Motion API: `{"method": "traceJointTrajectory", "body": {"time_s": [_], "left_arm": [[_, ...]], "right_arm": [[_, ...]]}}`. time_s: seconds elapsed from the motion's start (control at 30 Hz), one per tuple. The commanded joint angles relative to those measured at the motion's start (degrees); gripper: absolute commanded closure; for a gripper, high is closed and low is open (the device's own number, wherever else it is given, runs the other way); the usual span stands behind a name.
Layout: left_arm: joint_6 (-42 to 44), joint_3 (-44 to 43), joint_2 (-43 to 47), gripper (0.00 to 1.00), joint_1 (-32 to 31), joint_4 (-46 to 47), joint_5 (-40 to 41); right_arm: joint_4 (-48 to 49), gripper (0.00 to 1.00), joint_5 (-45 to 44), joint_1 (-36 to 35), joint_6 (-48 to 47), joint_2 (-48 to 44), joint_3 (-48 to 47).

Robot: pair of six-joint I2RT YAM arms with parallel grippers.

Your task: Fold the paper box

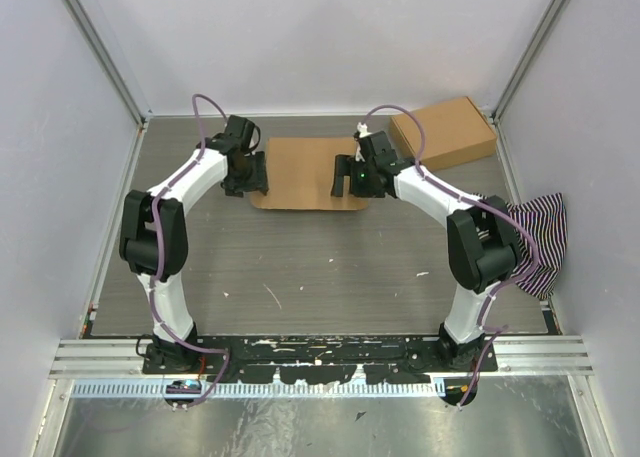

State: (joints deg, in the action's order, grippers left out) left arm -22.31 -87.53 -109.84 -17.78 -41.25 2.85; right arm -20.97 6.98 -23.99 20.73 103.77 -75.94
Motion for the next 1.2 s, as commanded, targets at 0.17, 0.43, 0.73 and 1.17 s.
{"method": "traceJointTrajectory", "body": {"time_s": [0.17,0.43,0.73,1.17], "left_arm": [[0.51,-0.70,0.31,0.31,-1.41,1.14,-2.00],[-0.47,0.34,-1.22,0.32,-2.13,2.02,-3.55],[-0.20,-0.01,-2.38,0.34,-3.21,1.87,-2.86],[-0.12,1.78,-1.21,0.41,-5.06,2.86,-5.41]], "right_arm": [[1.37,0.11,-6.89,-3.13,0.08,-0.05,-1.28],[1.84,0.11,-7.81,-3.61,-0.52,0.57,-0.05],[2.36,0.14,-4.09,-3.87,-1.66,1.01,-0.14],[1.99,0.20,-2.15,-4.22,-1.03,0.35,1.07]]}}
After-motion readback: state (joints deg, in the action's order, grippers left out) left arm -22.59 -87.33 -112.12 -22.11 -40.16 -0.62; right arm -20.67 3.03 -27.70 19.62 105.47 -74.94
